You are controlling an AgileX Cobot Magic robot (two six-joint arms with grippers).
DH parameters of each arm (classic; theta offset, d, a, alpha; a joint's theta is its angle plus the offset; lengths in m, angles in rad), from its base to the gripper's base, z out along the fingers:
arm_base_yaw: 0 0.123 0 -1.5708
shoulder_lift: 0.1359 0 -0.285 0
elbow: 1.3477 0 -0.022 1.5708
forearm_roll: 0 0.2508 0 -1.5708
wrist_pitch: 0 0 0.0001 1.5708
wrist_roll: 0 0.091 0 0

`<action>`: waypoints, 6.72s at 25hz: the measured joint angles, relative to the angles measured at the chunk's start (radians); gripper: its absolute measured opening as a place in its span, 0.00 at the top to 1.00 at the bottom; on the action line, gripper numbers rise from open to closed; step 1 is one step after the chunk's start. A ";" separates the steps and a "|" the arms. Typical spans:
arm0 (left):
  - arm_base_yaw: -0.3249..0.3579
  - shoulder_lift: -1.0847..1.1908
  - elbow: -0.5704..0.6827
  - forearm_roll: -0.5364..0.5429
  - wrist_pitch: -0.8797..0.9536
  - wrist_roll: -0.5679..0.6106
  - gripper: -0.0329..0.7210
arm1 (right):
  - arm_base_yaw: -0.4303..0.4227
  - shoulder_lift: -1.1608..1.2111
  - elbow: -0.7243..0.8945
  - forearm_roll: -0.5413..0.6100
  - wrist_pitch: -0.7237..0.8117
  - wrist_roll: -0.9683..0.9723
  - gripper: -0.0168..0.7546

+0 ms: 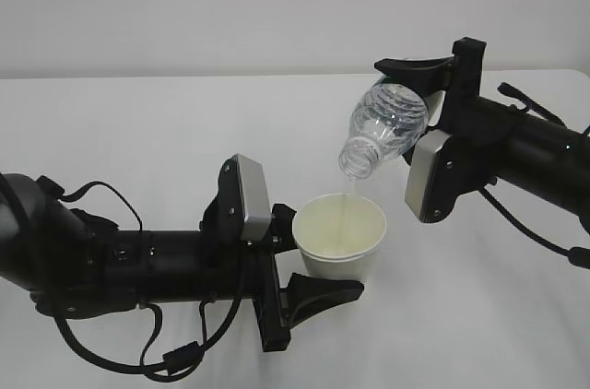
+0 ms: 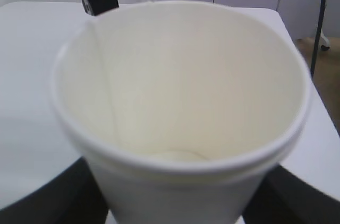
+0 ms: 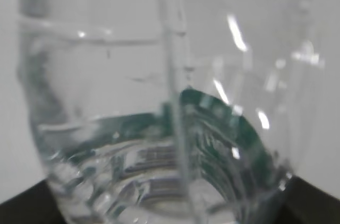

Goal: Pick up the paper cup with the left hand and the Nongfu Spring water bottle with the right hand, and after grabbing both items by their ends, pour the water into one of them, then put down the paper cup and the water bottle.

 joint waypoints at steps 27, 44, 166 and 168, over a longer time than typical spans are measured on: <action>0.000 0.000 0.000 -0.010 0.000 -0.010 0.32 | 0.000 0.000 0.000 0.000 0.022 -0.034 0.34; 0.000 0.000 0.000 -0.010 0.000 -0.022 0.32 | 0.000 0.000 0.000 0.000 0.026 -0.038 0.34; 0.000 0.000 0.000 0.041 0.004 -0.028 0.32 | 0.000 0.000 0.000 0.000 0.034 -0.117 0.34; 0.000 0.000 0.000 0.043 0.004 -0.028 0.32 | 0.000 0.000 0.000 0.000 0.034 -0.126 0.34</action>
